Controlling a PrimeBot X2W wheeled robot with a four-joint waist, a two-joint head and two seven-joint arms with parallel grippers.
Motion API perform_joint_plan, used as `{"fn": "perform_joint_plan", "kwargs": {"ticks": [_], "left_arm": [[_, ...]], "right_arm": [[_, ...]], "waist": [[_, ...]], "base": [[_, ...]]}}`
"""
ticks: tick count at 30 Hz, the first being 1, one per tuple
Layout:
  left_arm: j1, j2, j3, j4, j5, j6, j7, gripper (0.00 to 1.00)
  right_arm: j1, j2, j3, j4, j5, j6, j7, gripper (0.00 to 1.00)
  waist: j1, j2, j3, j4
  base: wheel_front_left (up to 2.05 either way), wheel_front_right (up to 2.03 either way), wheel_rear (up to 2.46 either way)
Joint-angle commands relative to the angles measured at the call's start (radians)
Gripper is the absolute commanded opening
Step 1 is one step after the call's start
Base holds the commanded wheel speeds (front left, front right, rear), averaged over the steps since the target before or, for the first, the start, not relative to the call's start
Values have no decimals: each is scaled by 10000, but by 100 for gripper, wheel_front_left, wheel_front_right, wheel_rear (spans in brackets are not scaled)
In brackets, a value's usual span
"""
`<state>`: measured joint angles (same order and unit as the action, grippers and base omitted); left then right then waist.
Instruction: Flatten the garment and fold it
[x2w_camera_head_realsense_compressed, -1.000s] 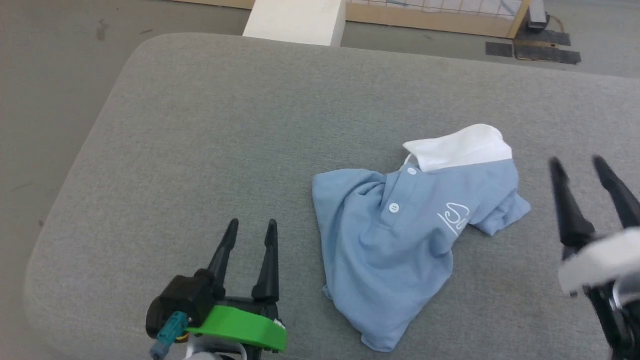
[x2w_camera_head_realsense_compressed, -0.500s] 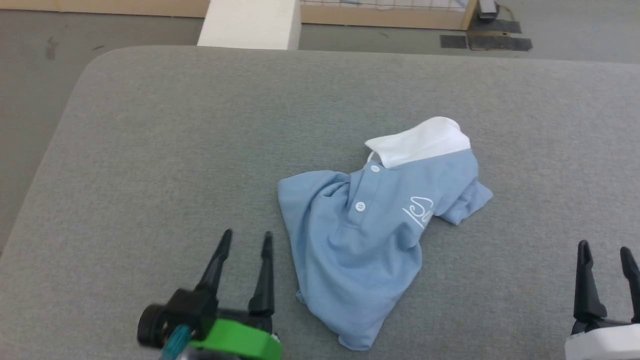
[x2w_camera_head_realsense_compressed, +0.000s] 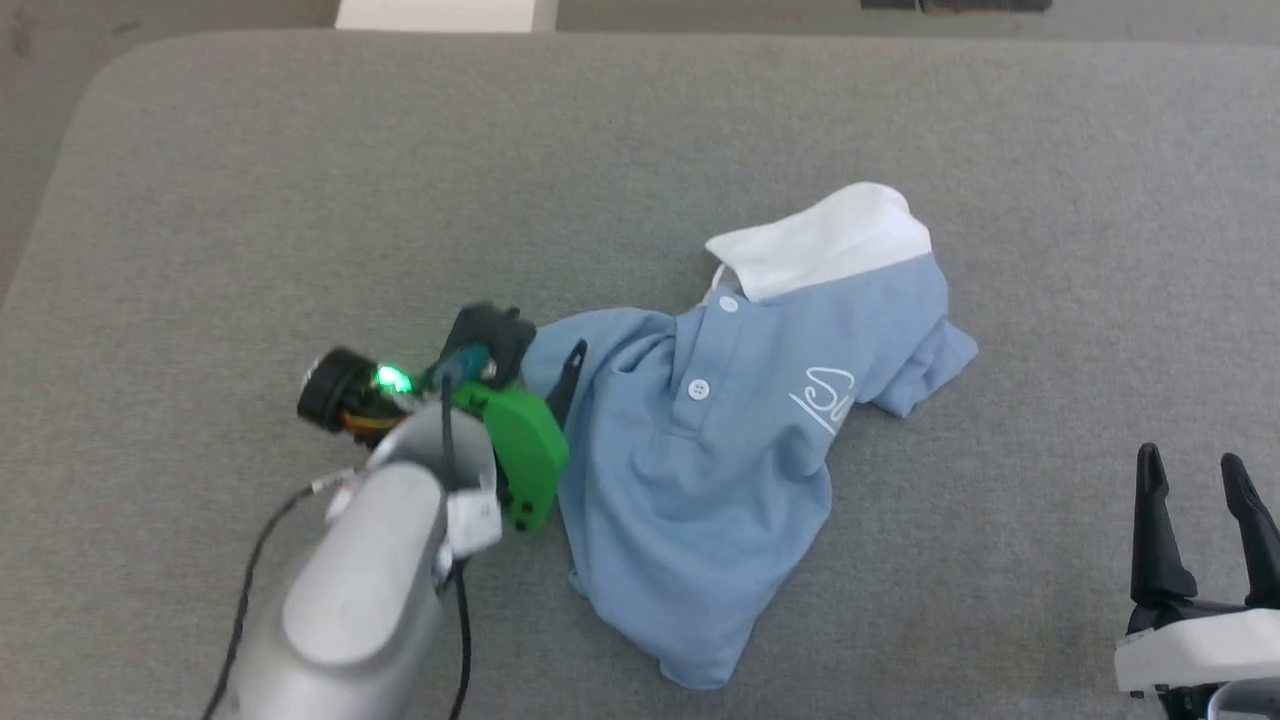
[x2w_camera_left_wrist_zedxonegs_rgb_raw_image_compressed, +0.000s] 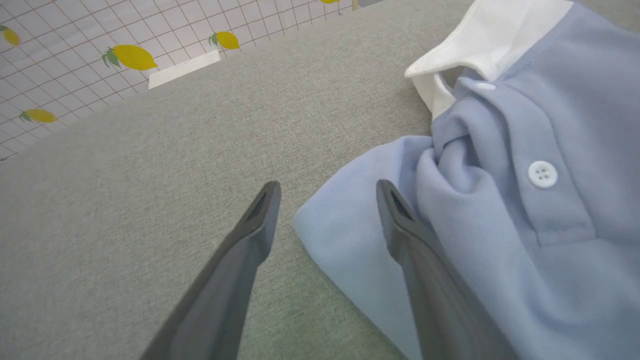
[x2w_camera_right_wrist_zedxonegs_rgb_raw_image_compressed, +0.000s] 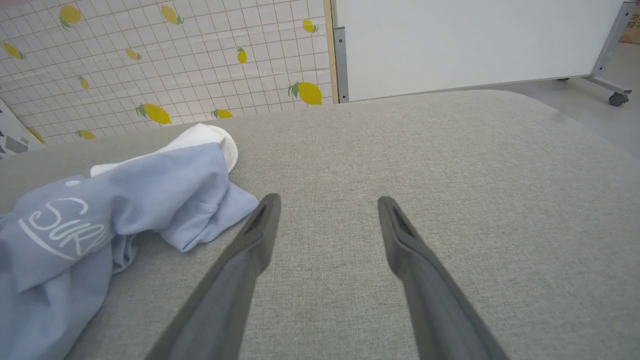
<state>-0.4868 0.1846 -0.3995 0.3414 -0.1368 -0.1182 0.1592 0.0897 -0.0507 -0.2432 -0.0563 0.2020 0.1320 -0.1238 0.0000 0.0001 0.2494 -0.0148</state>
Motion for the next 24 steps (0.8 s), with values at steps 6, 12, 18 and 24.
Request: {"fn": "perform_joint_plan", "kwargs": {"ticks": [6,12,18,24], "left_arm": [[-1479,217,-728,2296,-280,-110,2153,100],[-1846,79,-1515,3087,-661,-121,3100,0],[-2164,-115,-1671,2795,-1209,-74,1980,0],[-1910,-324,-451,1536,-1718,1049,-703,0]], "right_arm": [[-319,4,60,-177,-75,-13,200,100],[-362,4,19,-226,-95,-13,334,100],[-372,4,-57,-260,-155,-13,415,100],[-192,5,-122,-318,-182,-13,525,100]], "waist": [[0,-1,662,-535],[0,-1,746,-490],[0,-1,592,-48],[0,-1,83,510]], "base": [[0,0,0],[0,0,0],[0,0,0],[0,0,0]]}}
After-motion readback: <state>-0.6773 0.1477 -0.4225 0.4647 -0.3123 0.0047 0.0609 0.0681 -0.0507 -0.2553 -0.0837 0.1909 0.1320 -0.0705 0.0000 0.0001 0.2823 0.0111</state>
